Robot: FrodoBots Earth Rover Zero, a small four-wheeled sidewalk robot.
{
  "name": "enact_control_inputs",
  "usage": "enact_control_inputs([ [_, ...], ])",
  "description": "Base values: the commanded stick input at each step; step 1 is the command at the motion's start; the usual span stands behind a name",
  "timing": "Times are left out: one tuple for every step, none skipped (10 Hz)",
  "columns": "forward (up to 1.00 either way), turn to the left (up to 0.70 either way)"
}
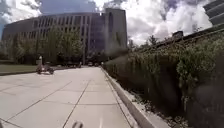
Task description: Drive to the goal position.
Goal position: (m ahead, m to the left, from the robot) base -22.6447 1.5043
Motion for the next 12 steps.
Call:
enact_control_inputs([
  [0.04, 0.00],
  [0.04, 0.00],
  [0.04, 0.00],
  [0.05, 0.00],
  [0.04, 0.00],
  [0.04, 0.00],
  [0.04, 0.00],
  [0.04, 0.00],
  [0.04, 0.00],
  [0.04, 0.00],
  [0.04, 0.00],
  [0.04, 0.00],
])
